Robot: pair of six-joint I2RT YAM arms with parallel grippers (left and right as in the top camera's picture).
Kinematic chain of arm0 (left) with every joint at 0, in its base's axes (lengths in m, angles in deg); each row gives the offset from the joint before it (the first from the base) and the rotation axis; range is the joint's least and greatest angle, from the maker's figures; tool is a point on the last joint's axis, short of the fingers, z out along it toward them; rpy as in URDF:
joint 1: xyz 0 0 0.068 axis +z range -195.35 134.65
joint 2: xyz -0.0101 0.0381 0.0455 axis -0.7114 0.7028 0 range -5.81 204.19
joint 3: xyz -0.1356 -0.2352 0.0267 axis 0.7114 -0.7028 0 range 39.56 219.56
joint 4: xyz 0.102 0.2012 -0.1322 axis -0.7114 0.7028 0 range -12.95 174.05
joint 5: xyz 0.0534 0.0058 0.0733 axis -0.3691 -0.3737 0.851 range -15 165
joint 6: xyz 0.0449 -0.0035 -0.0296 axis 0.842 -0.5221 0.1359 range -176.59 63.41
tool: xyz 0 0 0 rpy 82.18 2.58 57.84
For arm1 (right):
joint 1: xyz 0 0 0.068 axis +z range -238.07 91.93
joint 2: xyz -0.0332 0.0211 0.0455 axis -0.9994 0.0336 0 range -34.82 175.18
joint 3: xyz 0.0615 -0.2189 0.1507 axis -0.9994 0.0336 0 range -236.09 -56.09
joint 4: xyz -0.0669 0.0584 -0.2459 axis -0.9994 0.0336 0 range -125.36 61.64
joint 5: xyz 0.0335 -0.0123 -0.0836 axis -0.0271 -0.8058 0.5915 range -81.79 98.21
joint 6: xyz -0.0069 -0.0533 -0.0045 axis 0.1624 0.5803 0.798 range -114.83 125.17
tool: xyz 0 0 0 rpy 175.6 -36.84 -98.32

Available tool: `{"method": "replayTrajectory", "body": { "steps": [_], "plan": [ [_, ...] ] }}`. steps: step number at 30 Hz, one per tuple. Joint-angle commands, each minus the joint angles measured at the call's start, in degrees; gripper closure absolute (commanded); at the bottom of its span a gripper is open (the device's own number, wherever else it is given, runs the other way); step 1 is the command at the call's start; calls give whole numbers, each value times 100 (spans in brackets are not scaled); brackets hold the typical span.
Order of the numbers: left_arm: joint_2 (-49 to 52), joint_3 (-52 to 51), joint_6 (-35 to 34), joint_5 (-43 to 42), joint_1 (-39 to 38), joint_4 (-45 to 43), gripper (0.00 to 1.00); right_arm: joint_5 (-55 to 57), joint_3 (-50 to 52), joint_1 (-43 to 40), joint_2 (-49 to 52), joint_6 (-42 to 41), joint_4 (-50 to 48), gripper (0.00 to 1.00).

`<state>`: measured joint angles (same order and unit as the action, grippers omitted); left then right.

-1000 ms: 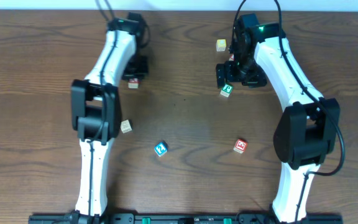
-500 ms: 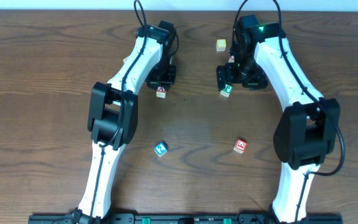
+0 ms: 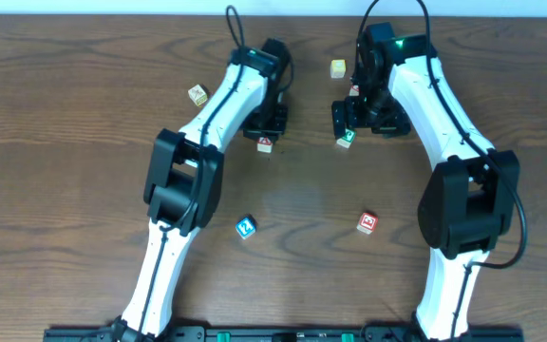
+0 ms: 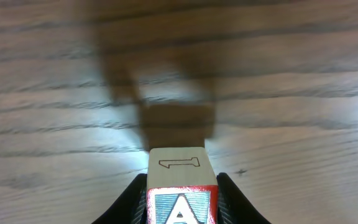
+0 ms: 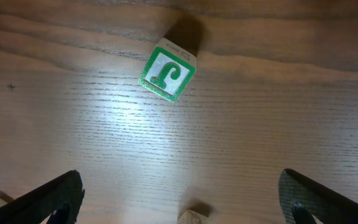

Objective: Spell out Ai2
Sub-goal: 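Carry the A block to the table center, lower and release it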

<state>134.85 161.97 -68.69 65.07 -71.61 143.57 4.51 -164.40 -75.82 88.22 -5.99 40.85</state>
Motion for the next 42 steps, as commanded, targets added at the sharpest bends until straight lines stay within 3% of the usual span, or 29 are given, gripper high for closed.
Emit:
{"method": "replayTrajectory", "body": {
  "steps": [1,16,19,24,31,37,42],
  "plan": [
    [-22,-173,-186,367,-57,-35,82,94,-63,59,-13,-76,35,1],
    [-22,-201,-258,881,20,232,80,140,-63,59,-13,-57,72,1],
    [-22,-201,-254,857,31,267,68,138,-63,59,-13,-59,74,1],
    [-22,-201,-247,861,37,271,36,138,-63,59,-13,-59,74,1],
    [-216,-186,-234,1117,52,267,20,140,-63,59,-13,-57,68,1],
    [-1534,-181,0,1270,103,446,2,229,-63,59,-13,-57,-76,1],
    [-3206,-181,306,2124,101,852,5,348,-63,57,-13,-55,-216,1]
  ]
}}
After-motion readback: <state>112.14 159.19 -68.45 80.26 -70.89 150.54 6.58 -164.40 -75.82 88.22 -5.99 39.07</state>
